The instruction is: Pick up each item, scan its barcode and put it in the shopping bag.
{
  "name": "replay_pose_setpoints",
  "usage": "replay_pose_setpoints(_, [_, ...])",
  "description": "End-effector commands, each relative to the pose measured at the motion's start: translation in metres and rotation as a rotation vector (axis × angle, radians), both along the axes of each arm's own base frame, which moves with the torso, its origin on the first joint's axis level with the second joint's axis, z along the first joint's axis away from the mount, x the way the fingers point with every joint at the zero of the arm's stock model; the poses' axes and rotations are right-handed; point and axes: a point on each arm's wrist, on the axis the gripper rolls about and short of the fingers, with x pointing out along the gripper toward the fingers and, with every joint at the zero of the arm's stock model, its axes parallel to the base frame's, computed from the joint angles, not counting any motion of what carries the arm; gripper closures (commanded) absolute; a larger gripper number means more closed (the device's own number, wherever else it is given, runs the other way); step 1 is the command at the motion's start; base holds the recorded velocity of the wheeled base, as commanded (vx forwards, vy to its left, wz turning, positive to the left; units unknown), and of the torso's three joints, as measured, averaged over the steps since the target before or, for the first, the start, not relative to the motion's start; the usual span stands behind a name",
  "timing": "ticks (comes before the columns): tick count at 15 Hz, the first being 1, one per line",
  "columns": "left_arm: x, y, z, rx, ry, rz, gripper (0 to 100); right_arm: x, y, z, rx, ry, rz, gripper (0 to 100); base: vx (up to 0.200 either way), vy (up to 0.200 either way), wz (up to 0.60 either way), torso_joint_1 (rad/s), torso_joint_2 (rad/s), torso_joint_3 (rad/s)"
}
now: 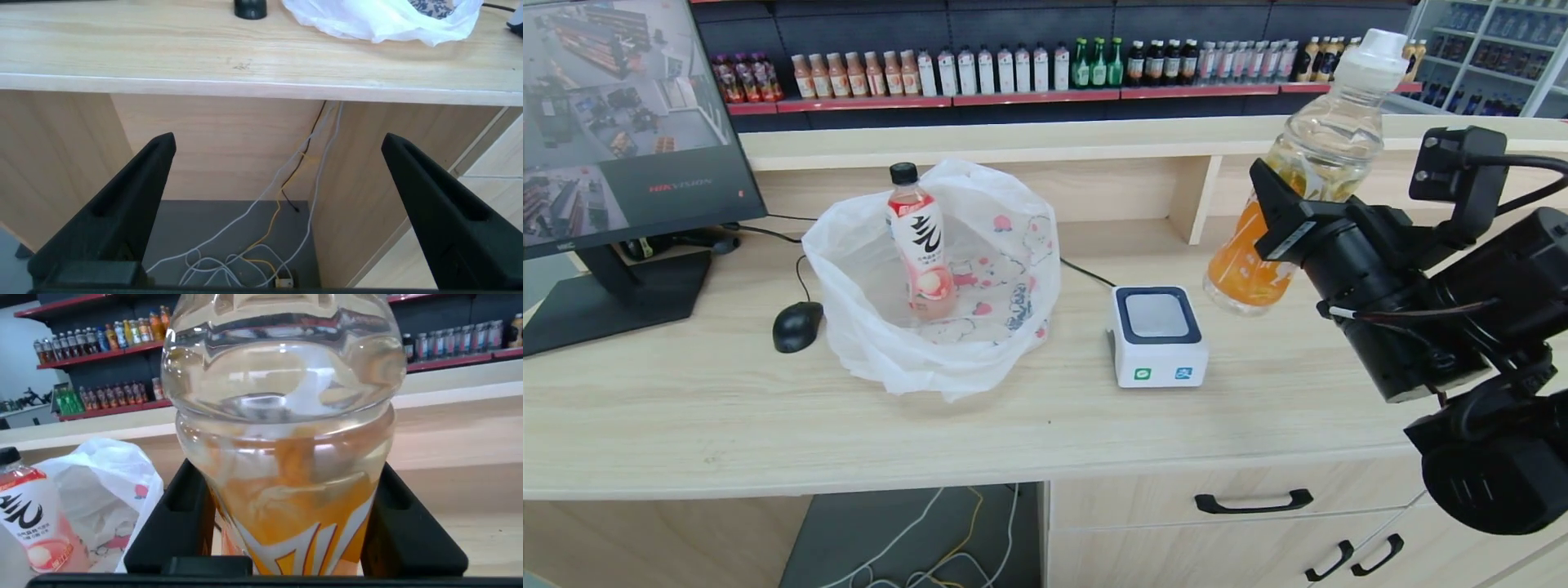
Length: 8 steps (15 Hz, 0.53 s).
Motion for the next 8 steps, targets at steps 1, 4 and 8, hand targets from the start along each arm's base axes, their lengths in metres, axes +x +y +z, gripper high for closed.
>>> replay_pose_setpoints(1, [0.0,0.0,0.0001,0.0,-0.001,0.0,0,0.0043,0.0022,-0.0048,-0.001,0.014,0.003,100,0.0,0.2,0.0,0.017,0.0,0.002])
replay_pose_setpoints(4, [0.0,0.0,0.0001,0.0,-0.001,0.001,0,0.005,0.0015,-0.0053,0.001,0.016,0.001,100,0.0,0.2,0.0,0.002,0.0,-0.001])
replay_pose_setpoints(8, [0.0,0.0,0.0001,0.0,-0.001,0.0,0,0.0042,-0.0016,-0.0025,0.005,0.008,-0.007,100,0.0,0.2,0.0,0.0,0.01,0.004])
